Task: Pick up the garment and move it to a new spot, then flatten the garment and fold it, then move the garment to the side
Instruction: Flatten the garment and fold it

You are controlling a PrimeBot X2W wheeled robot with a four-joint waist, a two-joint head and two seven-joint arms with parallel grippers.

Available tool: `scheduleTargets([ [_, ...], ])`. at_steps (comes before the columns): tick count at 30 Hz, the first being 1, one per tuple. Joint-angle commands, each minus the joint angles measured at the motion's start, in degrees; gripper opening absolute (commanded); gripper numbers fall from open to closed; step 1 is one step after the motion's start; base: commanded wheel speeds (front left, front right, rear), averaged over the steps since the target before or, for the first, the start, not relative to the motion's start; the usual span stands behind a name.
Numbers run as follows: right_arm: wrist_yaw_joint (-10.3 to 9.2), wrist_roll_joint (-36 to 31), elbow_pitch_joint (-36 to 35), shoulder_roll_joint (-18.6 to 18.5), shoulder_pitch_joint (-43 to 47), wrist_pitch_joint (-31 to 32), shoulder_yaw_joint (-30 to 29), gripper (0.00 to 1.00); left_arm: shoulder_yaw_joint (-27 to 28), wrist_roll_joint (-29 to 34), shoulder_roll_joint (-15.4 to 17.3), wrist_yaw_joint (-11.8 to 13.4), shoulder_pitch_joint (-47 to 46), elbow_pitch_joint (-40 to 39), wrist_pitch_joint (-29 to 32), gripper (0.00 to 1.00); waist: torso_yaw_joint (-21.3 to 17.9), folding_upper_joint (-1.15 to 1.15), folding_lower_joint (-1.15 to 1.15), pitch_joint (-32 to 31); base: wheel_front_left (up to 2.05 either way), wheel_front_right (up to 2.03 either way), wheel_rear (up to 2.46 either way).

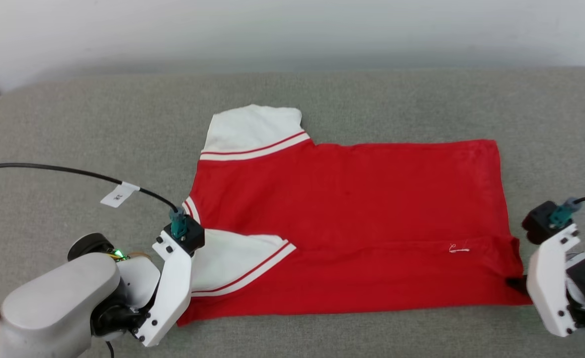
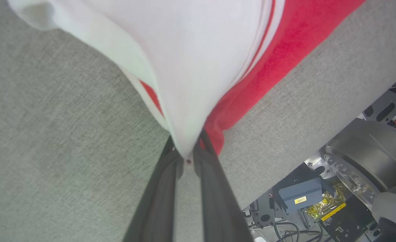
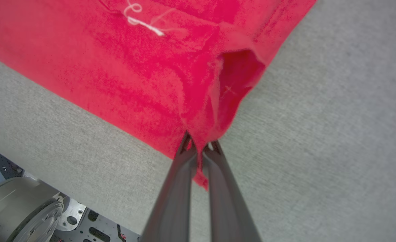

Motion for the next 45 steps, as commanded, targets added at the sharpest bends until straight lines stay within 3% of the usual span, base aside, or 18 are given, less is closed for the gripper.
scheduleTargets([
  [1,-0.02,0.8,-1.3,-2.0,0.5,-0.6,-0.4,0.0,0.0,-0.6,0.5,0.0,1.1,-0.1,-0.4,0.0,-0.6,0.0,0.0,-2.2,0.0,0.0,0.0],
  [7,-0.03,2.6,-7.3,-7.3,3.2,-0.3,-0.8,0.0,-0.1,-0.6,2.5,0.0,3.2,-2.3,-0.5,0.0,-0.9,0.0,0.0,-4.6,0.0,0.0,0.0],
  [12,-0.03,3.4,-10.7,-9.7,7.2,0.1,-1.2,0.0,-0.2,-0.3,4.0,0.0,6.5,-5.0,0.9,0.0,-0.8,0.0,0.0,-4.9,0.0,0.0,0.0],
  [22,-0.04,1.8,-7.9,-6.9,13.4,0.5,-2.1,0.0,-0.2,-0.1,3.4,0.0,10.5,-4.6,0.8,0.0,-0.6,0.0,0.0,-4.0,0.0,0.0,0.0],
  [23,-0.04,1.3,-7.4,-6.2,13.7,0.3,-2.1,0.33,-0.2,0.1,3.2,0.0,10.6,-4.2,0.7,0.18,-0.5,0.0,0.0,-3.9,0.0,0.0,0.0],
  [24,-0.04,0.8,-7.0,-5.7,13.8,-0.5,-2.5,1.0,-0.2,0.7,3.0,0.0,10.4,-3.9,0.0,1.0,-0.4,0.0,0.0,-3.9,0.0,0.0,0.0],
  [31,-0.03,-2.4,-6.7,-5.2,13.4,-7.5,-7.1,1.0,2.3,3.4,5.2,0.3,6.5,-6.0,-4.0,1.0,0.0,0.0,0.0,-5.9,0.0,0.0,0.0],
  [36,-0.03,-7.5,-8.9,-3.6,12.3,-18.5,-14.3,1.0,5.5,6.4,7.3,1.1,2.9,-9.2,-8.3,1.0,-0.2,0.0,0.0,-6.9,0.0,0.0,0.0],
  [43,-0.03,-16.1,-12.9,5.8,14.3,-33.8,-25.6,1.0,8.7,14.9,5.7,4.1,-2.5,-5.1,-17.5,1.0,-3.1,0.0,0.0,-5.0,0.0,0.0,0.0],
  [44,-0.02,-19.7,-15.5,10.8,16.4,-38.7,-30.0,1.0,10.0,16.9,4.6,4.9,-5.2,-3.3,-19.3,1.0,-4.7,0.0,0.0,-2.9,0.0,0.0,0.0],
  [45,-0.02,-21.1,-16.3,12.5,17.2,-40.4,-31.9,1.0,10.3,17.3,4.2,5.0,-6.3,-2.5,-19.6,1.0,-5.2,0.0,0.0,-2.2,0.0,0.0,0.0],
])
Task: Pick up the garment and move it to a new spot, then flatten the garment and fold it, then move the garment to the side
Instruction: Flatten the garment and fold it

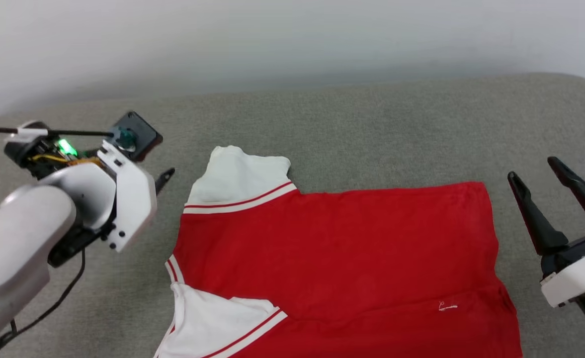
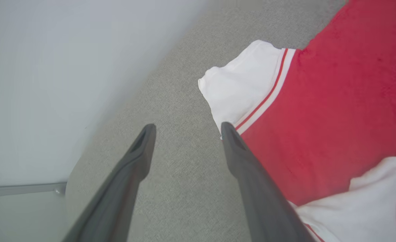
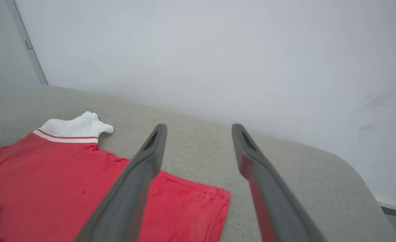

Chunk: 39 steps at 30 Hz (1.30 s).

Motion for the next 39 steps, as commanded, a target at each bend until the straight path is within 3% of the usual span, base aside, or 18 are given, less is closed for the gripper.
scheduleTargets([
  [1,-0.02,-2.0,-1.3,2.9,1.7,-2.1,-2.4,1.0,0.7,0.5,-0.6,0.3,-1.9,1.3,-0.3,1.0,-1.9,0.0,0.0,2.5,0.0,0.0,0.0],
  [8,-0.02,-7.9,-8.0,14.6,7.6,-8.9,-10.4,1.0,3.6,-0.2,-3.3,-1.1,-10.1,6.6,1.5,1.0,-4.7,0.0,0.0,8.2,0.0,0.0,0.0],
  [14,-0.02,-11.3,-12.4,21.0,10.1,-11.0,-12.1,1.0,4.1,-1.9,-5.3,-3.0,-17.9,10.9,8.1,1.0,-6.5,0.0,0.0,13.6,0.0,0.0,0.0],
  [26,-0.02,-13.8,-14.3,23.1,6.2,-12.2,-9.0,1.0,1.1,-11.2,-6.6,-4.5,-25.9,15.6,32.7,1.0,-10.0,0.0,0.0,22.4,0.0,0.0,0.0],
  [36,-0.02,-13.2,-11.7,22.5,4.0,-13.2,-7.0,1.0,-4.9,-10.5,-5.8,-4.8,-23.6,16.7,38.1,1.0,-11.4,0.0,0.0,25.1,0.0,0.0,0.0],
  [37,-0.02,-13.2,-11.5,22.4,4.0,-13.1,-7.0,1.0,-5.1,-10.7,-5.8,-4.7,-23.3,16.8,37.7,0.38,-11.5,0.0,0.0,25.1,0.0,0.0,0.0],
  [38,-0.02,-13.1,-11.2,22.3,4.1,-13.2,-7.0,1.0,-5.2,-11.3,-5.8,-4.7,-22.8,16.9,37.5,0.0,-11.5,0.0,0.0,24.9,0.0,0.0,0.0],
  [39,-0.02,-13.1,-10.9,22.2,4.2,-13.2,-7.0,1.0,-5.2,-11.6,-5.9,-4.8,-22.6,16.8,37.2,0.0,-11.5,0.0,0.0,24.6,0.0,0.0,0.0],
])
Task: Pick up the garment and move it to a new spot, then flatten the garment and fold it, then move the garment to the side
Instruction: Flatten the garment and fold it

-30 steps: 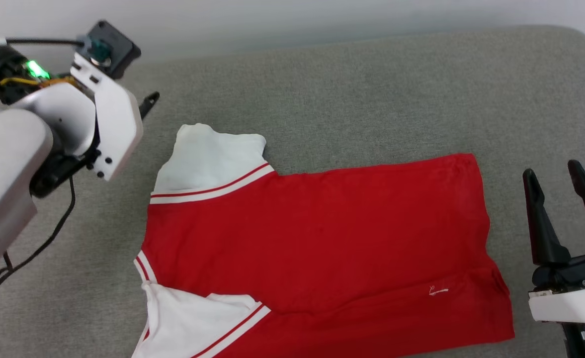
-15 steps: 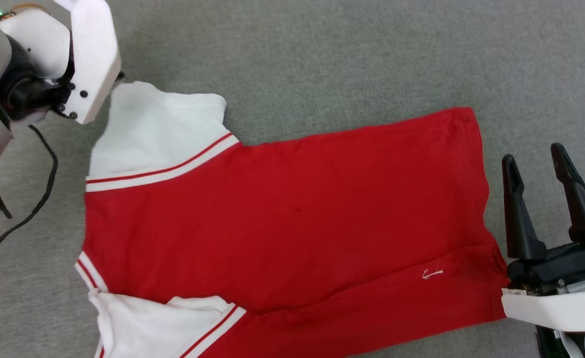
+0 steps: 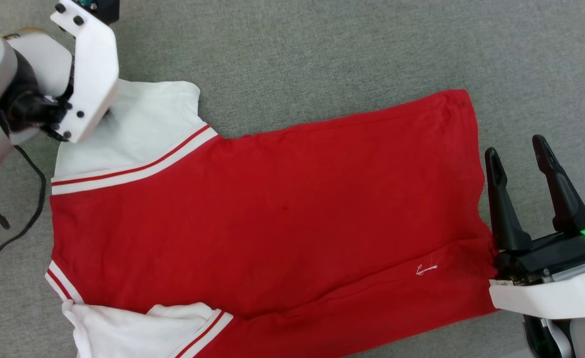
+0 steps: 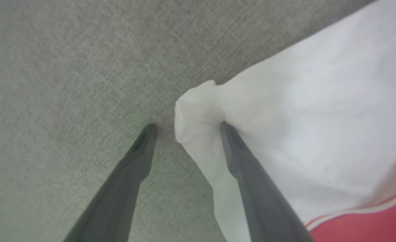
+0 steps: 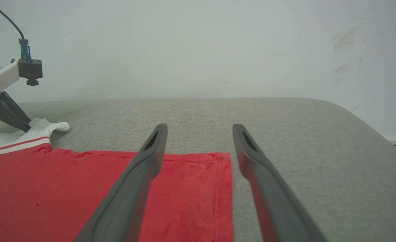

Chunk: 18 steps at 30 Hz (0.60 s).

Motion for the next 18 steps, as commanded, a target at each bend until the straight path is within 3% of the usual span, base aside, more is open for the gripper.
scheduleTargets([
  [1,-0.02,0.3,0.6,-0.5,0.0,-0.3,-0.1,1.0,-1.9,-0.3,-0.3,0.1,2.9,0.7,-0.6,0.0,0.2,0.0,-0.01,-0.8,0.0,0.0,0.0],
  [9,-0.02,0.1,1.0,-3.5,-2.8,-0.1,-3.0,1.0,-2.5,-1.2,0.2,0.0,2.4,-1.4,-5.1,0.0,2.0,0.0,-0.01,-5.8,0.0,0.0,0.0],
  [14,-0.02,0.2,1.1,-9.5,-8.0,3.3,-5.7,1.0,-3.3,-1.7,-0.2,0.0,3.8,-3.3,-10.0,0.0,4.5,0.0,-0.01,-9.8,0.0,0.0,0.0],
  [18,-0.02,0.7,2.8,-15.8,-12.3,12.5,-4.4,1.0,-4.6,-1.7,0.3,0.0,5.0,-6.6,-12.7,0.0,6.5,0.0,-0.01,-12.1,0.0,0.0,0.0],
])
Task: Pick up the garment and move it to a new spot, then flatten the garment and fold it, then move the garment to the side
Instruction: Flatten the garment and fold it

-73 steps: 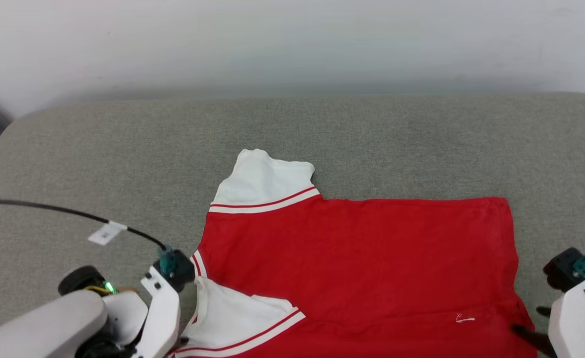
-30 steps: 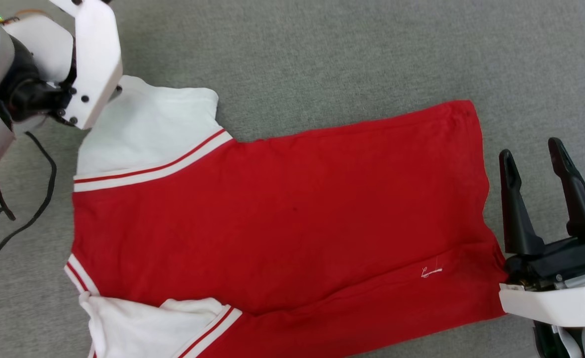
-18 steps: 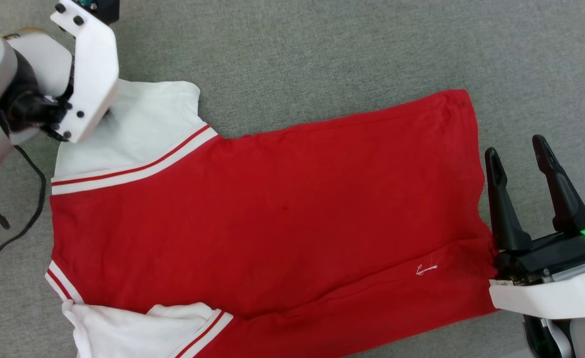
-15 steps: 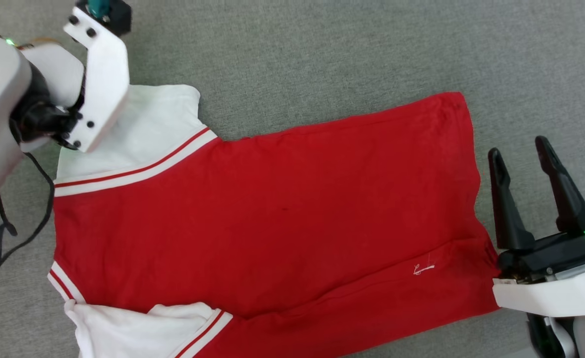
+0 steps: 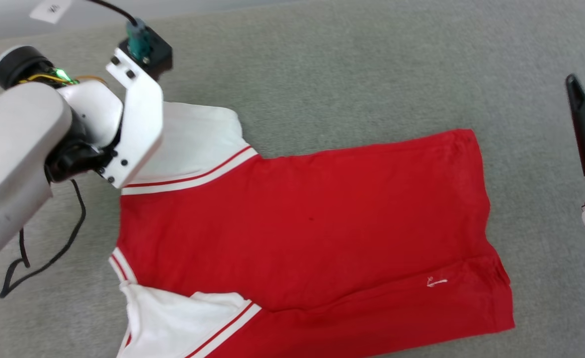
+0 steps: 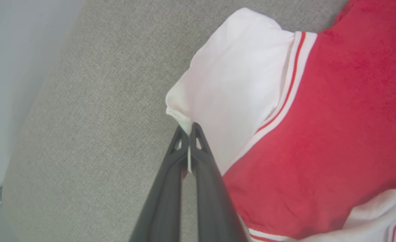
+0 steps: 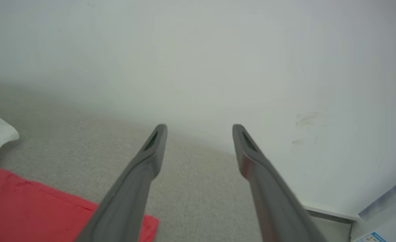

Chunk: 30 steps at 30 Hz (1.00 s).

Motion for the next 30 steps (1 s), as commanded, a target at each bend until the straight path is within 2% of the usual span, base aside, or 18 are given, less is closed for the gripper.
scheduleTargets([
  [1,-0.02,1.3,1.3,-1.6,-1.2,3.8,1.0,1.0,-0.4,0.1,0.3,0.0,1.1,-1.0,-0.7,0.0,2.1,0.0,0.0,-1.9,0.0,0.0,0.0],
  [6,-0.02,7.9,5.2,-11.0,-7.2,22.5,7.9,1.0,-1.2,0.4,0.6,0.0,2.0,-5.2,-3.6,0.0,4.4,0.0,0.0,-2.2,0.0,0.0,0.0],
  [11,-0.03,15.9,8.1,-18.4,-13.2,39.3,17.3,1.0,-1.7,1.7,-0.3,0.0,1.9,-7.6,-5.9,0.0,6.9,0.0,0.0,-0.7,0.0,0.0,0.0],
  [16,-0.03,22.9,10.6,-21.9,-18.2,53.0,25.0,1.0,-2.0,2.9,-1.7,0.0,0.7,-9.5,-7.3,0.0,9.2,0.0,0.0,1.7,0.0,0.0,0.0],
  [21,-0.02,25.4,14.3,-20.9,-22.8,59.5,28.3,1.0,-2.2,3.8,-2.5,0.0,-0.7,-10.9,-8.0,0.0,10.9,0.0,0.0,4.1,0.0,0.0,0.0],
  [27,-0.02,24.9,19.8,-18.4,-25.2,59.9,30.0,1.0,-2.4,4.5,-2.9,0.0,-1.9,-11.5,-9.5,0.0,12.4,0.0,0.0,6.5,0.0,0.0,0.0],
  [30,-0.02,24.8,21.5,-17.7,-24.1,59.4,32.6,1.0,-2.4,4.6,-2.8,0.0,-2.1,-11.4,-10.4,0.0,12.8,0.0,0.0,7.4,0.0,0.0,0.0],
])
